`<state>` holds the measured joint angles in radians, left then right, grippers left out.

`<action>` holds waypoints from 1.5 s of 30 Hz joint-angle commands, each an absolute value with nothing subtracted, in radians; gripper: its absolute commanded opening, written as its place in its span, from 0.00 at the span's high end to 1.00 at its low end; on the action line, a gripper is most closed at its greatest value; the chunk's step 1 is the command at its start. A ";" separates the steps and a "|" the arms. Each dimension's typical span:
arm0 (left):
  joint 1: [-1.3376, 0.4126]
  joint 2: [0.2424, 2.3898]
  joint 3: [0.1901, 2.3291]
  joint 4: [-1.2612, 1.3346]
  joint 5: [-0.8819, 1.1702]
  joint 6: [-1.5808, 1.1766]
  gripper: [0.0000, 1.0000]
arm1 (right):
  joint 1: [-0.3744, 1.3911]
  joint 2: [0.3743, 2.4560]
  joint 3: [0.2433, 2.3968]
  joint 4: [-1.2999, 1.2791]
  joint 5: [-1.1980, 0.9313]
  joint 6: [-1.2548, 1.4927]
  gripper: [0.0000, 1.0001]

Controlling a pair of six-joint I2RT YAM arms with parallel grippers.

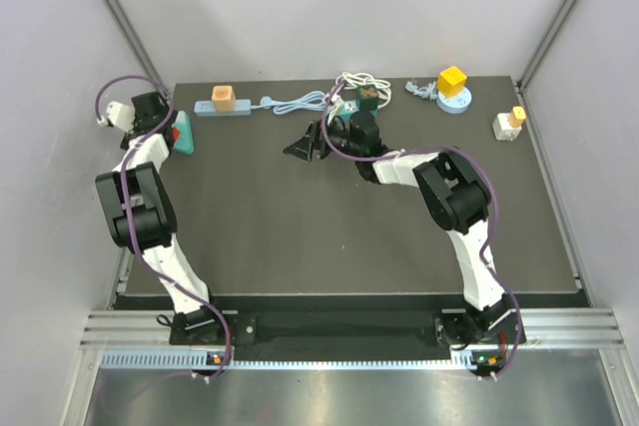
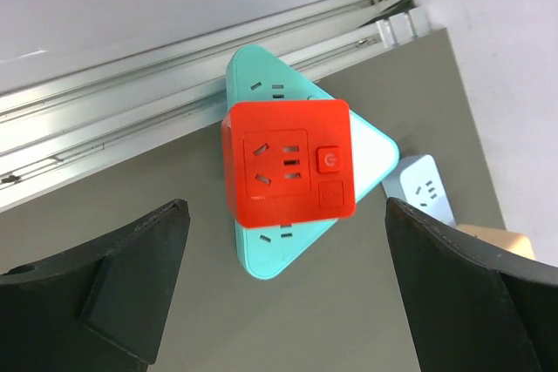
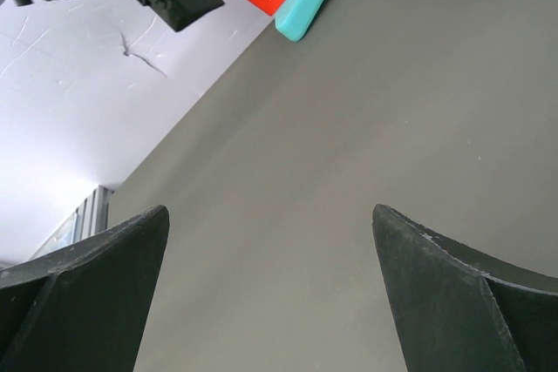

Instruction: Pull the plug off the socket

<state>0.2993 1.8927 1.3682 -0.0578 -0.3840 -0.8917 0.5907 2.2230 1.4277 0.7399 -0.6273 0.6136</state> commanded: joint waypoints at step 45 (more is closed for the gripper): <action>0.356 1.766 1.314 -0.261 -0.089 -0.845 1.00 | 0.686 2.460 1.758 0.624 -0.703 0.661 0.00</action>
